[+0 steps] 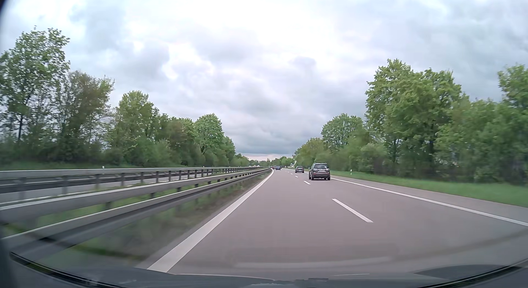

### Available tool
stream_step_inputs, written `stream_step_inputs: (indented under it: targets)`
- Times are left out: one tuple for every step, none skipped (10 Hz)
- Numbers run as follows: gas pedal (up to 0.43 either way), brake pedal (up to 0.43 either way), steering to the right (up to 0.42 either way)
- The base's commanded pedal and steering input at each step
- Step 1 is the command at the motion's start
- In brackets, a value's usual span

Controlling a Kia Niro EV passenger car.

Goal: Follow the waypoints while adhering to traffic rules and regulations

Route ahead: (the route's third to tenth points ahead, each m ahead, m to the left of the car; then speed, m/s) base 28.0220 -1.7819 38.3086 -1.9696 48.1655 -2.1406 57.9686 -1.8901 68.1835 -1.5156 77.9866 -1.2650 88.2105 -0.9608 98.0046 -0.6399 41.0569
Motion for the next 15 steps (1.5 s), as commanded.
stream_step_inputs:
  targets:
    - [0.65,0.012,-0.003]
    - [0.65,0.012,-0.003]
    - [0.65,0.012,-0.003]
    - [0.65,0.012,-0.003]
    - [0.65,0.012,-0.003]
    - [0.65,0.012,-0.002]
    - [0.65,0.012,-0.002]
    - [0.65,0.012,-0.002]
    - [0.642,0.012,-0.002]
    - [0.642,0.012,-0.002]
    - [0.642,0.012,-0.002]
    - [0.642,0.012,-0.002]
    - [0.642,0.012,-0.002]
    - [0.642,0.012,-0.002]
    - [0.63,0.012,-0.002]
